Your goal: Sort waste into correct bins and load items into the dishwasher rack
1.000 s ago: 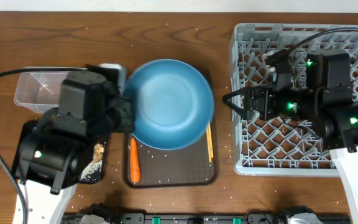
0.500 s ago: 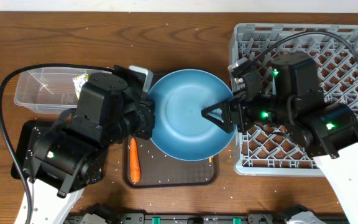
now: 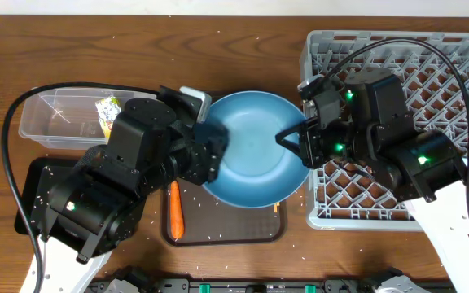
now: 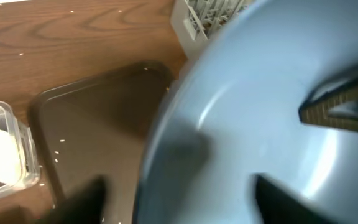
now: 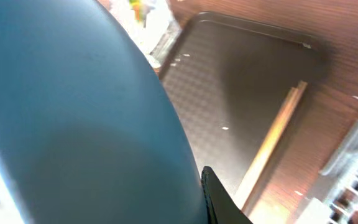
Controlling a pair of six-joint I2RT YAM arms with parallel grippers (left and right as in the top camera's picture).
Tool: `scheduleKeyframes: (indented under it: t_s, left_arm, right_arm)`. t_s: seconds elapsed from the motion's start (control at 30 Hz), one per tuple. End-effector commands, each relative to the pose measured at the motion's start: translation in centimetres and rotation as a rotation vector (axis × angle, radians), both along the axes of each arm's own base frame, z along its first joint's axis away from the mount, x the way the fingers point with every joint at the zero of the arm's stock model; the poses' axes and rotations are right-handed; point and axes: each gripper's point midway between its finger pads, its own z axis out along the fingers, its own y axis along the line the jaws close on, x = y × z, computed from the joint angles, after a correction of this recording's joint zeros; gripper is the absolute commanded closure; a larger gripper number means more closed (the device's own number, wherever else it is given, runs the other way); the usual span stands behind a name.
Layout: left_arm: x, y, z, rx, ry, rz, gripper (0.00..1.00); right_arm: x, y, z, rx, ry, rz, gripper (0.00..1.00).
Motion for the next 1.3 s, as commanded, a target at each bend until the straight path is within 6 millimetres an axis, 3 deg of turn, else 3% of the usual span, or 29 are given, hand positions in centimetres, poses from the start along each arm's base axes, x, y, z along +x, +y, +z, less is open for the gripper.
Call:
scheduleKeyframes:
  t_s: [0.0,0.1,0.27,0.37,0.47,0.63,0.8,0.97,1.07,1.27]
  left_arm:
    - [-0.2,0.0,0.6,-0.006,-0.014,-0.008,0.02]
    - [-0.2,0.5,0.7,0.009,-0.023,0.012,0.02]
    - [-0.2,1.1,0.9,0.021,-0.039,0.035,0.02]
    - [-0.3,1.2,0.7,0.026,-0.031,0.035,0.02]
    - [-0.5,1.3,0.5,0.033,-0.019,0.034,0.02]
    - [-0.7,1.4,0.2,0.039,-0.008,0.034,0.02]
    - [-1.1,1.6,-0.2,0.052,0.014,0.033,0.02]
    - [-1.4,1.9,-0.8,0.073,0.038,0.038,0.02]
    - [-1.6,2.0,-1.0,0.077,0.046,0.037,0.02]
    - [-1.5,2.0,-1.1,0.08,0.051,0.037,0.02]
  right_arm:
    - [1.5,-4.5,0.9,-0.072,-0.054,-0.215,0.99]
    - [2.6,-10.8,0.8,-0.2,-0.08,-0.485,0.99]
    - [2.6,-20.3,1.5,-0.464,-0.152,-0.847,0.99]
    - [2.0,-25.3,2.9,-0.663,-0.22,-1.048,0.99]
    - [1.1,-29.1,5.2,-0.843,-0.309,-1.236,0.99]
    - [1.5,-32.0,8.9,-1.011,-0.446,-1.449,0.99]
    - [4.2,-33.7,8.7,-1.118,-0.436,-1.445,0.99]
    - [6.0,-36.8,6.6,-1.238,-0.349,-1.453,0.99]
    - [6.8,-38.8,4.0,-1.281,-0.264,-1.442,0.99]
    - [9.3,-40.8,0.9,-1.378,-0.194,-1.392,0.99]
